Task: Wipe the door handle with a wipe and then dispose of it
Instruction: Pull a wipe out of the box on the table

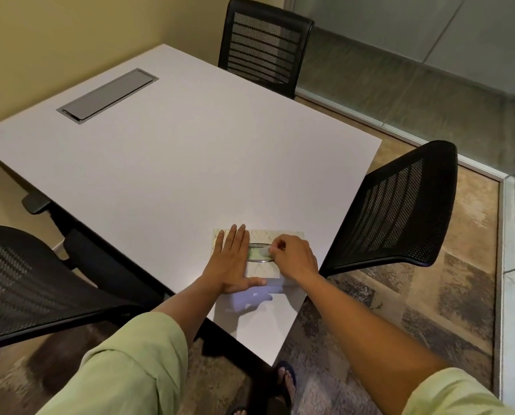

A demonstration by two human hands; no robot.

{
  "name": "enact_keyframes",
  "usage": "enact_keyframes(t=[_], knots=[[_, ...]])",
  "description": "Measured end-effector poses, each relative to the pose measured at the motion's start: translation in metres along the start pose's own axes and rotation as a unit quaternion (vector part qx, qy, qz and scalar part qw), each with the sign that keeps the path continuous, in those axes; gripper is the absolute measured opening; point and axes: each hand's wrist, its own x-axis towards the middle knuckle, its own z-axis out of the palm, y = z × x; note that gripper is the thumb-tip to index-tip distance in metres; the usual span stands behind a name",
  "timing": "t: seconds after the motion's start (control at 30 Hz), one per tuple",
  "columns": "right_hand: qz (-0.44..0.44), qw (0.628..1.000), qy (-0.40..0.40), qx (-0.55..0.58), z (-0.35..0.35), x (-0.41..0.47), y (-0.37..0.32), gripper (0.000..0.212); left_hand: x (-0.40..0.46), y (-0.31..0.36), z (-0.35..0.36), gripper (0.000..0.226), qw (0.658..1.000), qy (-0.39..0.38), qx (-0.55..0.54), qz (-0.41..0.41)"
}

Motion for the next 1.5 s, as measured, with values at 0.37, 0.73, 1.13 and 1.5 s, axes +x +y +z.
enact_keyframes(t=[0.37, 0.73, 1.13, 1.5], knots=[[-0.019, 0.999, 0.014, 0.046, -0.027, -0.007, 0.001, 0.017, 0.0, 0.0, 0.0, 0.146, 1.0, -0.006, -0.004, -0.004], [-0.046, 0.996, 0.033, 0.062, -0.046, -0.018, -0.006, 0.013, 0.0, 0.0, 0.0, 0.129, 1.0, -0.007, 0.004, 0.003], [-0.067, 0.985, 0.075, 0.139, -0.07, -0.021, -0.027, 0.009, -0.003, 0.0, -0.003, 0.11, 1.0, 0.0, -0.002, 0.011], [-0.058, 0.961, 0.057, 0.265, -0.08, -0.029, -0.02, 0.01, -0.006, 0.004, -0.018, 0.13, 0.999, -0.039, -0.017, -0.002]])
